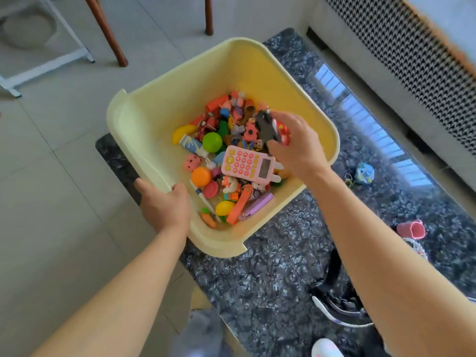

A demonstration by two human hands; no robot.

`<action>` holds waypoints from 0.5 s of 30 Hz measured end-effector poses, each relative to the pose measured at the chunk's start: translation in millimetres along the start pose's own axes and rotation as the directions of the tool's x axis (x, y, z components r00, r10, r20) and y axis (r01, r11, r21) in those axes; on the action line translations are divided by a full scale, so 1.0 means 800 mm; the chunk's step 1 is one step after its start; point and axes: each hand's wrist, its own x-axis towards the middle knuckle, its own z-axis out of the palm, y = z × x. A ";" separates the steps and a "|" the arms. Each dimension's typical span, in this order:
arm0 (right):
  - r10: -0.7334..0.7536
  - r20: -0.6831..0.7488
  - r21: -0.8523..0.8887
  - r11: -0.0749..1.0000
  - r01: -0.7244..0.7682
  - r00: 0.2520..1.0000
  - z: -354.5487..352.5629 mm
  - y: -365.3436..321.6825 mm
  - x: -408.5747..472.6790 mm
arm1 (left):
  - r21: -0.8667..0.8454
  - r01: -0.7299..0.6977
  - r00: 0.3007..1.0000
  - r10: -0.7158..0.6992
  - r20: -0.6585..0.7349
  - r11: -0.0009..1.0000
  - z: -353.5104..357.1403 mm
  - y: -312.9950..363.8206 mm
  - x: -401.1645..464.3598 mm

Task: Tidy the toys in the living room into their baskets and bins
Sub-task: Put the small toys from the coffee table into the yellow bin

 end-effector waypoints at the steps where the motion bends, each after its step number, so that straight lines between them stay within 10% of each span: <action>1: 0.026 0.070 -0.032 0.999 -0.024 0.997 0.017 0.000 0.014 | -0.002 0.004 1.000 -0.004 0.008 1.000 -0.001 0.000 0.003; 15: 0.167 0.115 -0.039 0.986 -0.164 0.979 0.035 0.027 0.020 | 0.059 -0.009 1.000 0.008 0.007 0.998 -0.002 -0.001 -0.003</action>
